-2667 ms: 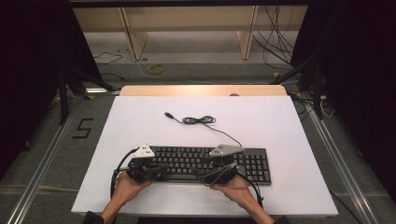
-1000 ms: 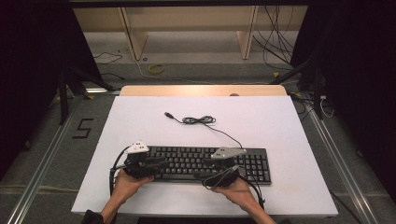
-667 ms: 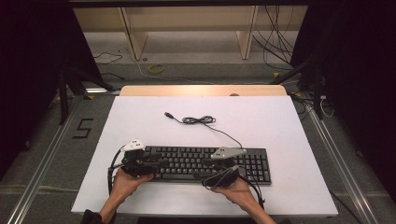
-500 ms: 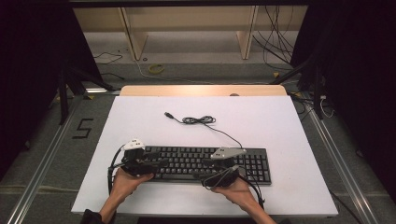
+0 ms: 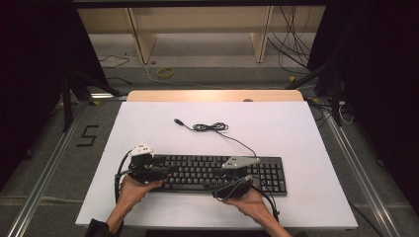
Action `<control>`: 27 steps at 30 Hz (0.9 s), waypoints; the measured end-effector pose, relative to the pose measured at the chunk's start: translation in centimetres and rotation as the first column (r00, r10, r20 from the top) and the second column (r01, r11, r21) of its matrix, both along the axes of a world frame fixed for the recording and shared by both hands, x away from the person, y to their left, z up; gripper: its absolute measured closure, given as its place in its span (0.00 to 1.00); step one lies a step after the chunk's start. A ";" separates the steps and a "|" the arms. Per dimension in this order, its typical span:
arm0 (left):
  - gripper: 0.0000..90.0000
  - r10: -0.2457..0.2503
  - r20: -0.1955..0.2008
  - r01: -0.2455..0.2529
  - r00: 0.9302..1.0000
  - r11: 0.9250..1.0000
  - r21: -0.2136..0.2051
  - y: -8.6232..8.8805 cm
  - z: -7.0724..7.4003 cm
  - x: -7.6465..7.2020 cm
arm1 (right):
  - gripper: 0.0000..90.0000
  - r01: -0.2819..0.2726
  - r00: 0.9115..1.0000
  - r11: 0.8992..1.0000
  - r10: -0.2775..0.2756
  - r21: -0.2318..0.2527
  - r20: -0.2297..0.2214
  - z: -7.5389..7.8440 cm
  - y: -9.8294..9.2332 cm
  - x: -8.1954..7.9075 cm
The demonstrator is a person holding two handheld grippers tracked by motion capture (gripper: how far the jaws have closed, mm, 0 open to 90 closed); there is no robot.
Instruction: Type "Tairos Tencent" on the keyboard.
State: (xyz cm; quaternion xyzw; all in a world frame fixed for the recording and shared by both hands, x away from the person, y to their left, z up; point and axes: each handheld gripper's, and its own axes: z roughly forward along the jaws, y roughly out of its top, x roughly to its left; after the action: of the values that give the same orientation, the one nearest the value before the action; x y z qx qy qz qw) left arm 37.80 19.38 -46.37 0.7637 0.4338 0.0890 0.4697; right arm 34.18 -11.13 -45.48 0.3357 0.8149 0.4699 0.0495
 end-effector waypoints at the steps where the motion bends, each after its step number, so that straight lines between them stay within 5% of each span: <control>1: 0.39 0.000 0.000 0.000 1.000 1.000 0.001 0.0 0.0 0.0 | 0.40 0.001 1.000 1.000 -0.001 0.001 0.000 0.0 0.0 0.0; 14: 0.64 -0.011 -0.016 0.011 1.000 0.999 0.038 0.0 0.0 0.7 | 0.40 -0.012 1.000 1.000 0.012 0.000 0.003 0.0 0.3 -0.1; 27: 0.97 -0.063 -0.064 0.071 0.996 0.989 0.127 -1.2 -0.3 1.3 | 0.40 -0.014 1.000 1.000 0.014 0.002 0.001 -0.1 0.5 -0.2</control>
State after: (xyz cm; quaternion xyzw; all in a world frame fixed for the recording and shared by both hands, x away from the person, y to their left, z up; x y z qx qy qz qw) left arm 39.05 18.19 -46.66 0.8091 0.4149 0.0783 0.4087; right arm 33.98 -10.64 -45.55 0.3296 0.8167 0.4715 0.0464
